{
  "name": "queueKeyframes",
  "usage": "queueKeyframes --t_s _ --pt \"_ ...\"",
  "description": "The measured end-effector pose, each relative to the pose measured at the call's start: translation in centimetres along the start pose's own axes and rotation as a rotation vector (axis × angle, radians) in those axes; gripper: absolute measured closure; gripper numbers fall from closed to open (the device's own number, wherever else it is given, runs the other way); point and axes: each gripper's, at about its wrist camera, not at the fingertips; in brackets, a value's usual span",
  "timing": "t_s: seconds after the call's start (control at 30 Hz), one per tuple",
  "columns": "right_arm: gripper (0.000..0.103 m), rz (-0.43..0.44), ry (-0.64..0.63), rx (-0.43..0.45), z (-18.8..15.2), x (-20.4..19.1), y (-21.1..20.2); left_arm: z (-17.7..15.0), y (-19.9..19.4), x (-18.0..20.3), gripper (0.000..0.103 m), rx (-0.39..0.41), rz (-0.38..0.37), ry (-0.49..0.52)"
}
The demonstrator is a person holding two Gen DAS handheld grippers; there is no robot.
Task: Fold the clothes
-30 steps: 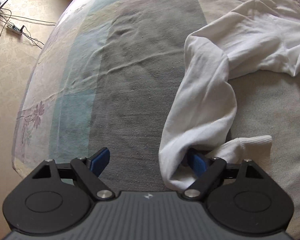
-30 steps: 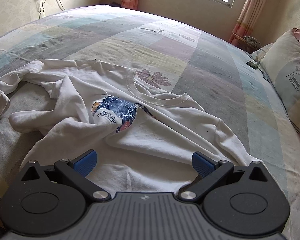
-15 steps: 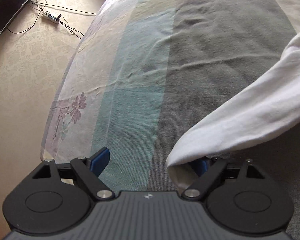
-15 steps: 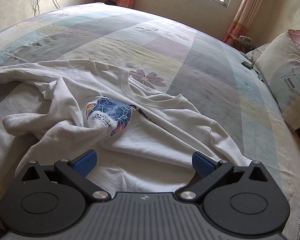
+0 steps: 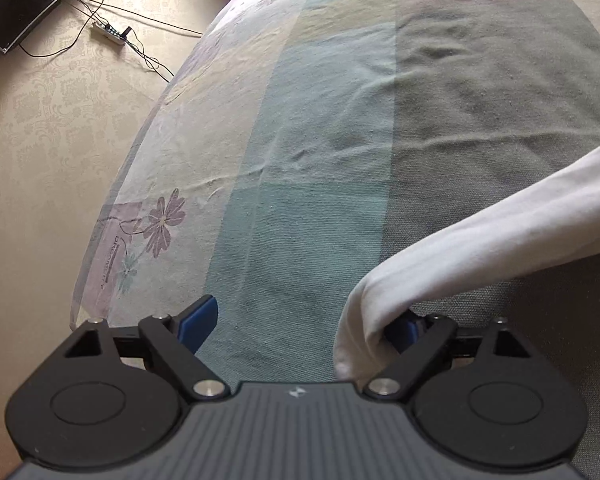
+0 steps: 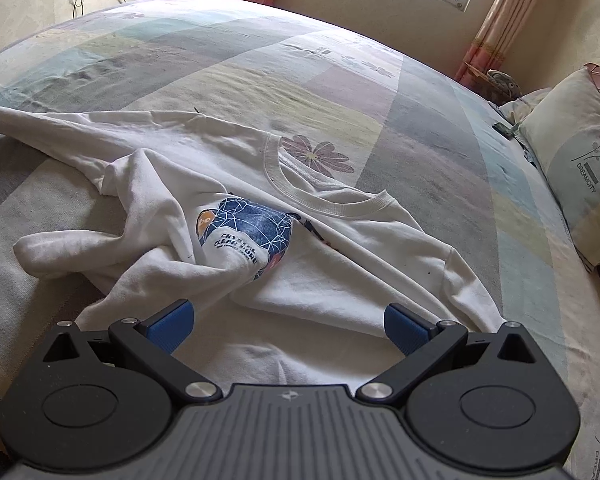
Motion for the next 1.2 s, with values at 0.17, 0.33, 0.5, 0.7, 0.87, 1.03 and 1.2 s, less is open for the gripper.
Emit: queueKeyframes --t_s 0.17,0.33,0.5,0.7,0.87,1.03,1.2 --pt "0.000 0.017 -0.007 0.004 0.8 -1.1 0.0 0.1 -0.9 -1.6 0.014 0.073 -0.047 -0.012" --pt "0.000 0.022 -0.045 0.014 1.8 -2.7 -0.1 -0.3 1.0 0.2 0.014 0.033 -0.007 0.145" --pt "0.000 0.016 -0.059 0.015 2.1 -3.3 -0.1 -1.4 2.9 -0.3 0.013 0.017 -0.017 0.082" --pt "0.000 0.010 -0.037 -0.011 2.0 -3.0 0.4 -1.2 3.3 -3.2 0.002 -0.004 -0.094 -0.106" --pt "0.000 0.006 -0.018 -0.030 1.9 -2.6 0.6 -2.1 0.5 -2.1 0.003 0.044 -0.201 -0.087" --pt "0.000 0.015 0.018 -0.051 1.6 -1.7 0.9 -3.9 -3.0 1.9 0.003 0.090 -0.266 -0.010" --pt "0.000 0.018 0.037 -0.061 0.5 0.2 1.0 -5.9 -6.9 6.1 0.003 0.120 -0.388 -0.035"
Point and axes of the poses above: each gripper's, at about its wrist camera, not at the fingertips, and y roughly the way its jaws point, x to its right, z to its top, and after that the axes turned 7 degrees about -x, right-handed
